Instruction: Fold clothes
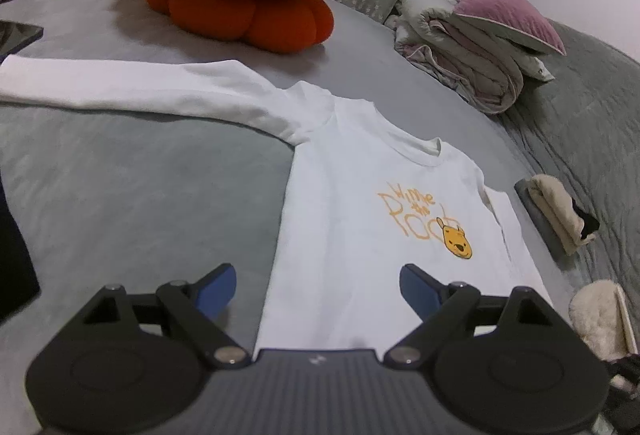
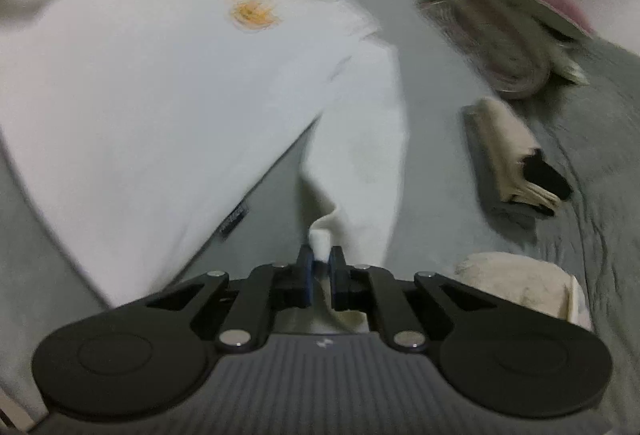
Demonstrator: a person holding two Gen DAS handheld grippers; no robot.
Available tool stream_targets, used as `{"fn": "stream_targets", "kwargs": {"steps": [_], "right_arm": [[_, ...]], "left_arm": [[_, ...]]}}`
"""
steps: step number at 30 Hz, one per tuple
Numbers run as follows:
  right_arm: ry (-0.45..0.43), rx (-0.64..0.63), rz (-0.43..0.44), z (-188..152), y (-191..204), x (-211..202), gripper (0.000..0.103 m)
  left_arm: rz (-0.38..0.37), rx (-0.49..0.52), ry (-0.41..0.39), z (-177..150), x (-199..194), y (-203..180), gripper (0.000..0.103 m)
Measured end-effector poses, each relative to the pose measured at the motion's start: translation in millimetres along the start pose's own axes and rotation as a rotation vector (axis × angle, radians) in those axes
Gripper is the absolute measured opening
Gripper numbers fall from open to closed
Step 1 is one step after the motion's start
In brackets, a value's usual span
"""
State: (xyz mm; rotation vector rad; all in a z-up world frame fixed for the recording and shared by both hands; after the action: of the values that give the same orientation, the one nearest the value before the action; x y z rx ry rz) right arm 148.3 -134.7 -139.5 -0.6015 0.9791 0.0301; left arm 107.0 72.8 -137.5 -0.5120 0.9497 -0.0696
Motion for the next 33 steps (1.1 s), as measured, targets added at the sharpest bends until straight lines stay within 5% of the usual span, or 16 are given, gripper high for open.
{"fn": "stream_targets", "kwargs": {"steps": [5,12,17,25,31,33], "right_arm": [[-0.214,0.263,0.071,38.5,-75.9,-58.4,0.007],[-0.338,0.387,-0.096,94.3,-201.1,-110.6,0.007],[-0.256,0.490,-0.179,97.6,-263.3,-79.7,0.006],[-0.044,0.573,-0.282,50.3,-297.9,16.3,0.000],[-0.025,0.626,-0.175,36.7,-283.5,47.1,0.001],[-0.044,0.625,-0.116,43.4,-261.1,41.8,0.012]], "left_arm": [[0.003,-0.026,-0.002,2.5,0.5,5.1,0.090],[-0.003,-0.025,0.007,4.1,5.5,2.6,0.090],[0.005,-0.007,0.017,5.0,11.8,-0.3,0.090],[0.019,-0.008,0.035,8.4,20.7,5.5,0.090],[0.015,-0.016,0.039,11.1,23.7,5.3,0.090],[0.015,-0.018,0.039,11.5,24.5,5.1,0.090]]}}
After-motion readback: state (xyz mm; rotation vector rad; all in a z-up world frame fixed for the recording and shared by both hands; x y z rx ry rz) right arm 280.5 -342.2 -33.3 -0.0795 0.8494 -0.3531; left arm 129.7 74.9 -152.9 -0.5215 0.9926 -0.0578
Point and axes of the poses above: each gripper's, at about its wrist camera, not at the fingertips, and x roughly the way its jaws point, y to its left, z to its top, the point moved 10 cm from there along x, roughly the way its jaws point, and after that the axes turned 12 degrees about y, right-handed, at the moved point
